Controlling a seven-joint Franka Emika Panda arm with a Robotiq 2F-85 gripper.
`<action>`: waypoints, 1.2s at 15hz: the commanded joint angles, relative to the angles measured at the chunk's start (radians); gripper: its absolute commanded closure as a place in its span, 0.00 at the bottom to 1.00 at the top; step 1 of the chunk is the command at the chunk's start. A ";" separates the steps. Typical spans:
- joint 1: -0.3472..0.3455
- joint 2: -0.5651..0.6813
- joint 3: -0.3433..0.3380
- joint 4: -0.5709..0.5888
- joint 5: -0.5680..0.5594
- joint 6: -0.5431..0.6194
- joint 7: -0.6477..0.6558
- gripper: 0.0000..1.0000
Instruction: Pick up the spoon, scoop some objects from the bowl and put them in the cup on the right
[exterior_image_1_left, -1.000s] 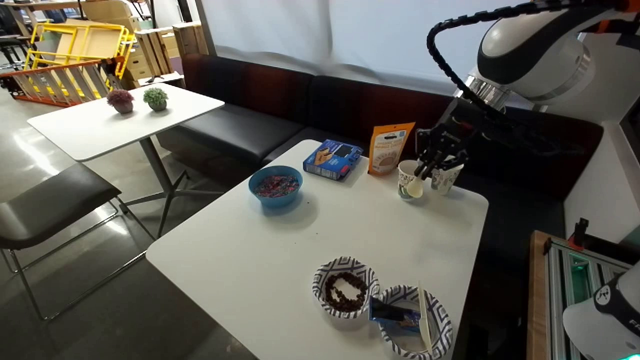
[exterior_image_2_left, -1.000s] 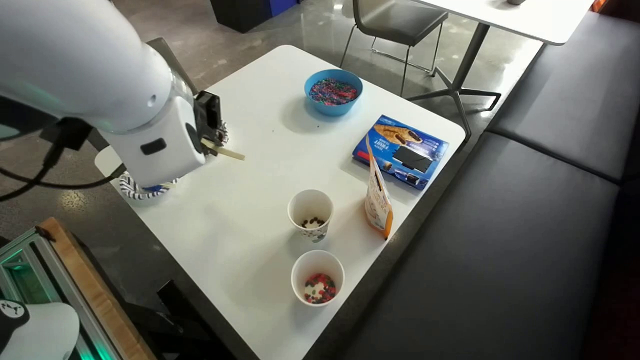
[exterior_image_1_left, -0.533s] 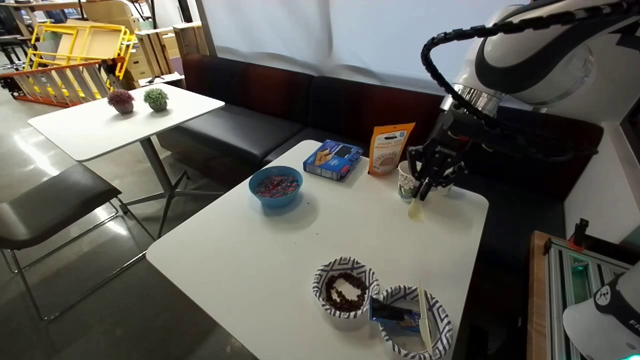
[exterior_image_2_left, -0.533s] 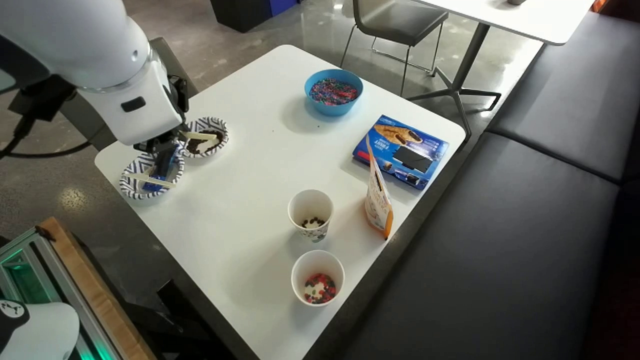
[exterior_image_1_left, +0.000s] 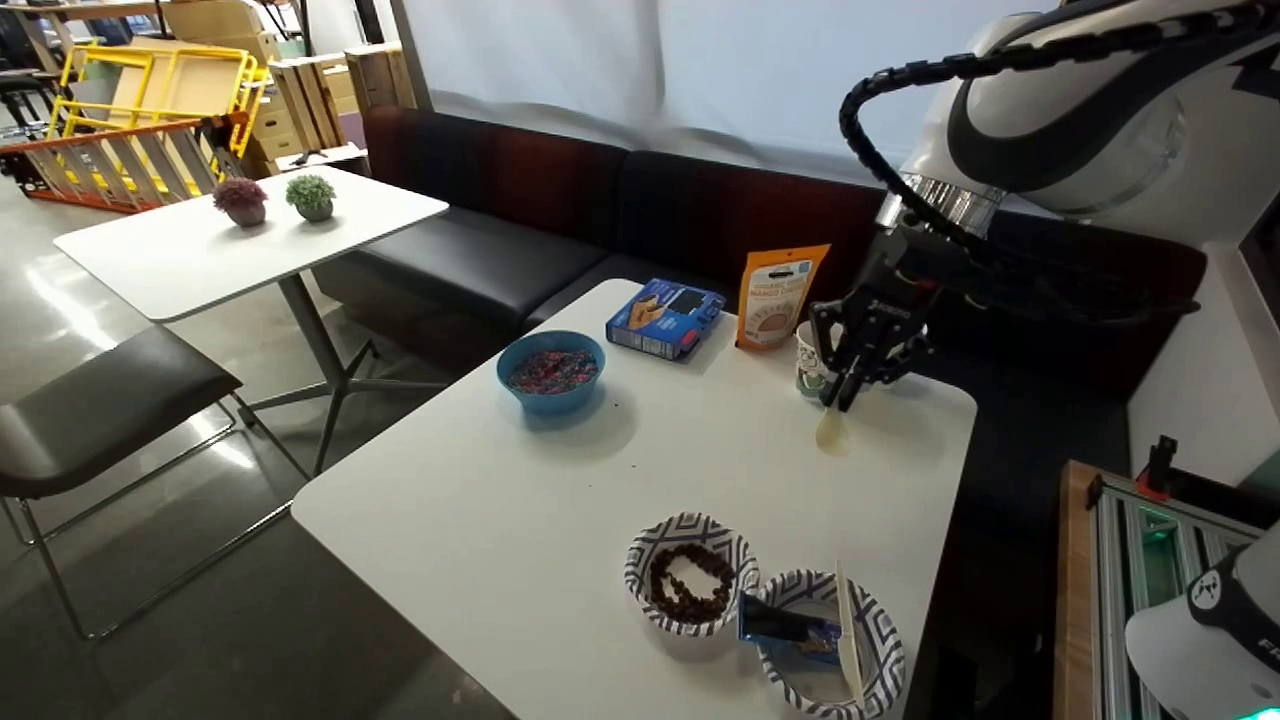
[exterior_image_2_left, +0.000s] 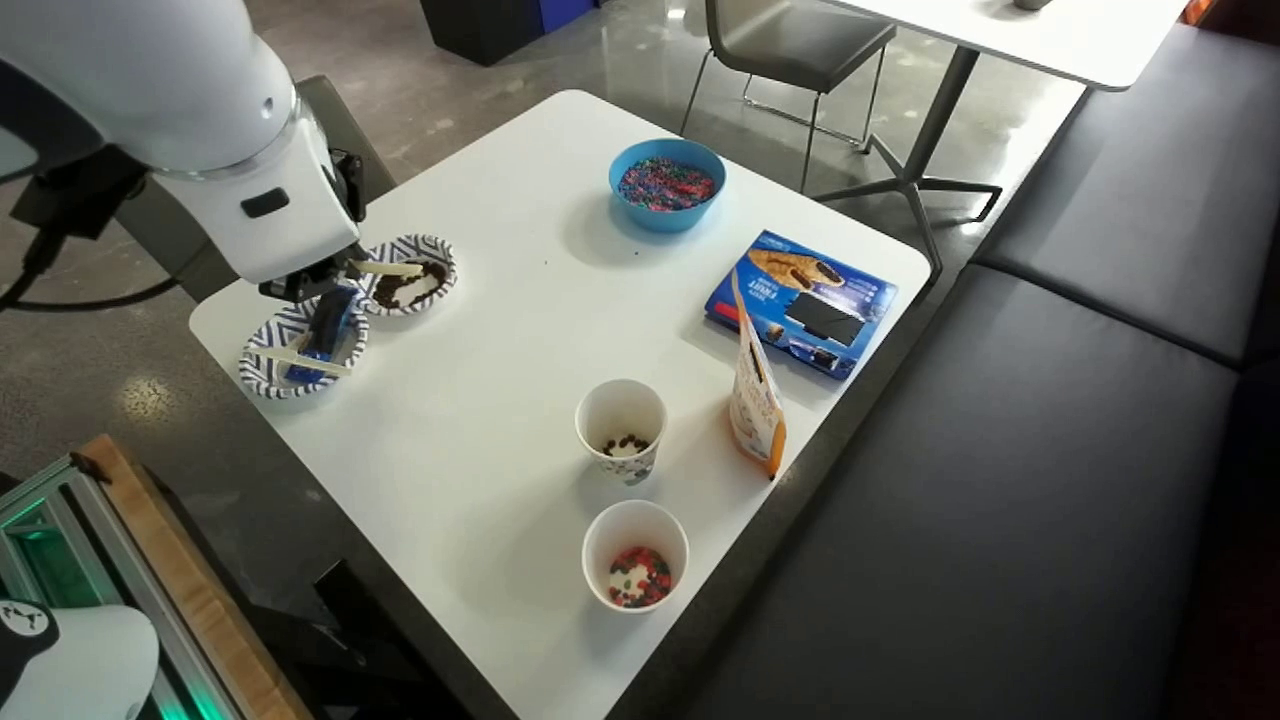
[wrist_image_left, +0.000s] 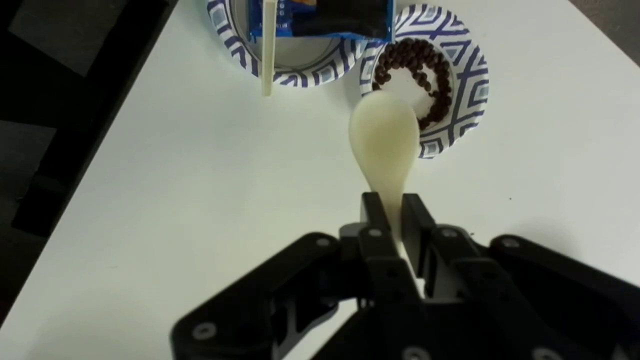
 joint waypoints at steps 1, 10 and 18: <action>0.076 0.042 0.016 0.001 0.029 -0.046 -0.013 0.96; 0.183 0.202 0.067 0.004 0.165 -0.104 -0.014 0.96; 0.213 0.356 0.104 0.025 0.363 -0.002 -0.062 0.96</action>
